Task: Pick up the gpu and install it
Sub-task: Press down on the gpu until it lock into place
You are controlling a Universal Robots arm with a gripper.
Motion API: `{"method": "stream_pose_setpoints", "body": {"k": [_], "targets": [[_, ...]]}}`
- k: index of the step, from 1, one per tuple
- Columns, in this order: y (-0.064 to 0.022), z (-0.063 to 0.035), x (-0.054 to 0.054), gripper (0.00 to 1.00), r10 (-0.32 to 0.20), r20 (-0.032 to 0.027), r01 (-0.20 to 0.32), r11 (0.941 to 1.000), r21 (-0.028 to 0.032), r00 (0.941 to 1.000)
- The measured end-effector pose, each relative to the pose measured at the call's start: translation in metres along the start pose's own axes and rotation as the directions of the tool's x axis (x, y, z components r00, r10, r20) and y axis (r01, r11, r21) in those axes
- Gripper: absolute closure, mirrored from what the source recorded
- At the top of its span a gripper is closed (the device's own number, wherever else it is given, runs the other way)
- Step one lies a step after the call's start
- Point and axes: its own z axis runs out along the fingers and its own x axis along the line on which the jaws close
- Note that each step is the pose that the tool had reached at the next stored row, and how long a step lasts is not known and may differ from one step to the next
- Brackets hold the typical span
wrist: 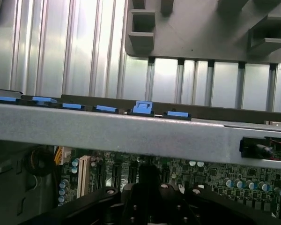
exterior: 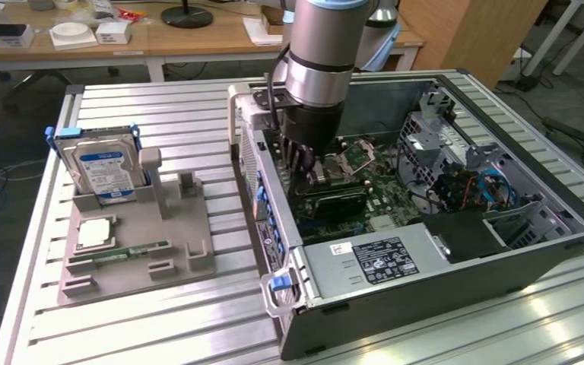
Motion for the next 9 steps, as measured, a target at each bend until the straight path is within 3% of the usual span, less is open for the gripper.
{"method": "stream_pose_setpoints", "body": {"k": [6, 9], "targets": [[-0.0006, -0.0044, 0.0004, 0.90, 0.001, -0.0010, -0.001, 1.0000, 0.0086, 1.0000], [-0.0082, -0.0046, 0.0008, 0.90, 0.000, -0.0013, 0.000, 0.9999, 0.0166, 1.0000]]}}
